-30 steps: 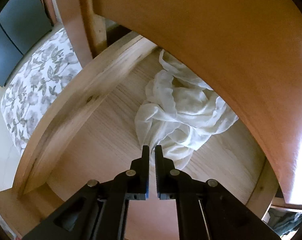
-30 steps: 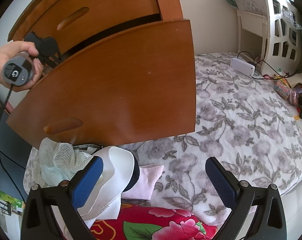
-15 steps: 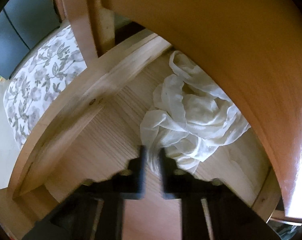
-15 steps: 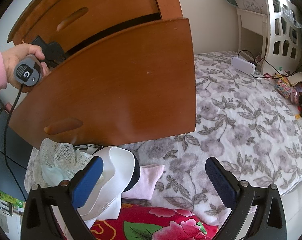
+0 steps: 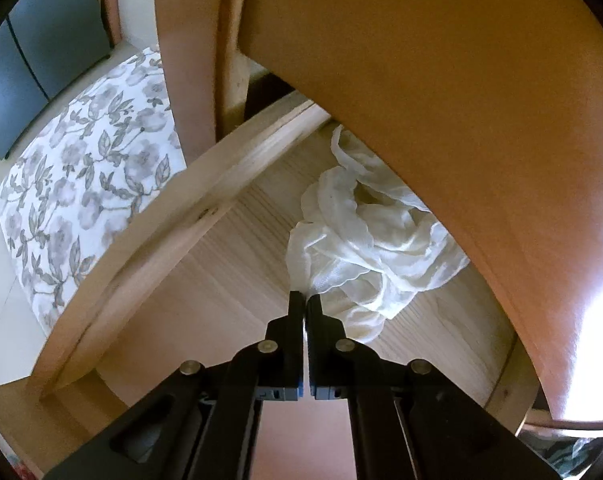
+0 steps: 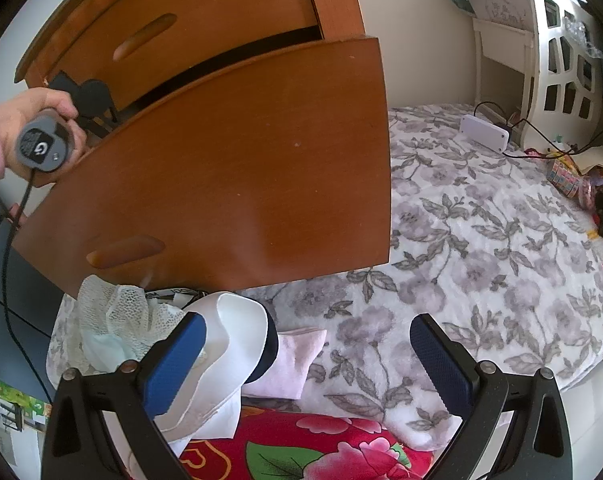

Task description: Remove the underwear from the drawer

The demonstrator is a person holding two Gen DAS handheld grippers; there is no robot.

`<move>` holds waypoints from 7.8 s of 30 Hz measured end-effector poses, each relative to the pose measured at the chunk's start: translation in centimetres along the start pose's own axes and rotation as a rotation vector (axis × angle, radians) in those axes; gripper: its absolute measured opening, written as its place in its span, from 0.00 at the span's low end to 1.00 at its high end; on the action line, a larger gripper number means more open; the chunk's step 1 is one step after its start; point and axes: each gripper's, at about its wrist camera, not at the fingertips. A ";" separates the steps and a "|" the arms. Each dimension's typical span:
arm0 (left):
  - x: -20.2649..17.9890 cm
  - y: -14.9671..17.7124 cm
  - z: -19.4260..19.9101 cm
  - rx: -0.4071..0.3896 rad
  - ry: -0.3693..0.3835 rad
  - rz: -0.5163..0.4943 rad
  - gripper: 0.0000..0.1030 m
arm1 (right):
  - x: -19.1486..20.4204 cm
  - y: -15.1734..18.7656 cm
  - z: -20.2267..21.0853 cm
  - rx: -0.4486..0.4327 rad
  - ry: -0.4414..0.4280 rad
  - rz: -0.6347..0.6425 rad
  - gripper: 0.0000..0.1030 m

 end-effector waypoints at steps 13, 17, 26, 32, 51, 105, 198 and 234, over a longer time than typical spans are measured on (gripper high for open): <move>-0.3 1.0 4.9 -0.049 0.097 -0.120 0.01 | 0.4 -0.1 0.4 -0.004 0.033 0.021 1.00; -0.4 1.5 6.8 -0.054 0.142 -0.150 0.01 | 0.5 -0.1 0.5 -0.008 0.045 0.027 1.00; -0.4 2.5 12.0 -0.134 0.236 -0.259 0.01 | 0.8 -0.1 0.8 -0.012 0.077 0.050 1.00; -0.3 3.6 15.3 -0.171 0.304 -0.322 0.01 | 1.3 -0.1 1.0 -0.026 0.108 0.074 1.00; 0.4 8.2 27.0 -0.290 0.518 -0.511 0.01 | 3.2 -0.1 2.2 -0.081 0.197 0.160 1.00; 7.8 19.6 24.0 -0.207 0.662 -0.766 0.01 | 6.6 1.2 9.3 -0.469 0.333 0.266 1.00; 17.4 19.2 17.8 -0.481 0.130 -0.641 0.93 | 10.4 -1.9 16.2 -0.263 0.261 0.280 1.00; 17.7 19.0 17.4 -0.465 0.105 -0.619 0.93 | 9.4 -1.5 15.0 -0.230 0.265 0.254 1.00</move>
Point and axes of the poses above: each gripper's, at about its wrist camera, not at the fingertips, and z roughly against the way its jaws point, x to its left, y to its underside, and after that the axes turned 7 degrees about z, right-handed
